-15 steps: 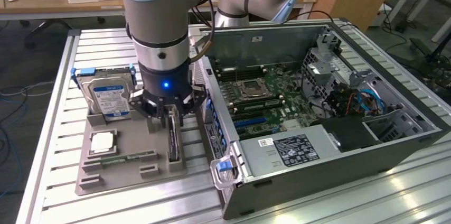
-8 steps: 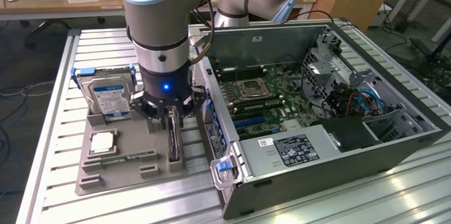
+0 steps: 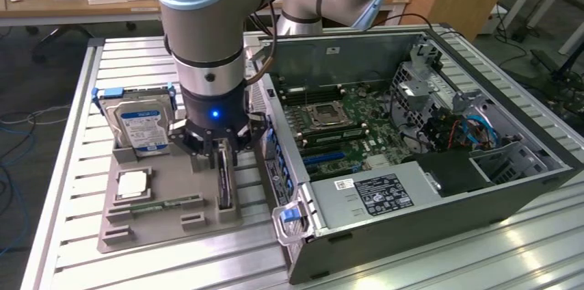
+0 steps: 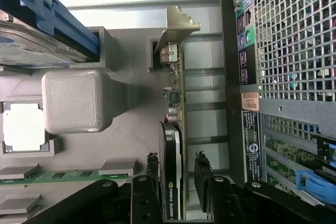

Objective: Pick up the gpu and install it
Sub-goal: 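Pick up the gpu and move the gpu toward the slot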

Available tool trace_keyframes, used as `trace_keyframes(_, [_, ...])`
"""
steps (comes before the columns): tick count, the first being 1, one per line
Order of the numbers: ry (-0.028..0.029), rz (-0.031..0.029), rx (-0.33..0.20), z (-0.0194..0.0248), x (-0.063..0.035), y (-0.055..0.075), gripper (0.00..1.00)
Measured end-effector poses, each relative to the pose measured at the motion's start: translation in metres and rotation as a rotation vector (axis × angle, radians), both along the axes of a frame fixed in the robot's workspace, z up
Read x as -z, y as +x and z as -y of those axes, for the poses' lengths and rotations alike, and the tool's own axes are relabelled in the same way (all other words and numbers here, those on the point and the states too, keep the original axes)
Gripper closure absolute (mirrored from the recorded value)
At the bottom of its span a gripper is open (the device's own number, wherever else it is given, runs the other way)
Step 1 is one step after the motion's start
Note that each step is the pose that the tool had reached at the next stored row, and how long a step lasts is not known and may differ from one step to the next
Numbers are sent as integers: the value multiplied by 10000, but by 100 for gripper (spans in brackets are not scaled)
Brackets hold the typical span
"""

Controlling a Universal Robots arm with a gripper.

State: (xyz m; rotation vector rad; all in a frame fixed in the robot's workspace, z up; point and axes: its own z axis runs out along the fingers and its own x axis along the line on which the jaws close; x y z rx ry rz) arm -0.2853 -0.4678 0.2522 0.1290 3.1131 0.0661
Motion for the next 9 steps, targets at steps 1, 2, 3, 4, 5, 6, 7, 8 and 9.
trace_keyframes(1, [2, 2, 3, -1, 4, -4, 58])
trace_keyframes(2, [3, 2, 7, -1, 8, -8, 58])
trace_keyframes(3, [2, 2, 7, -1, 12, -9, 58])
trace_keyframes(4, [1, 1, 7, -1, 17, -10, 58])
trace_keyframes(5, [1, 1, 7, -2, 23, -10, 58])
trace_keyframes(6, [1, 1, 7, -3, 29, -10, 58])
trace_keyframes(7, [2, 1, 7, -3, 38, -10, 58])
trace_keyframes(8, [2, 1, 8, -3, 48, -11, 58])
trace_keyframes(9, [1, 2, 8, -3, 59, -11, 58])
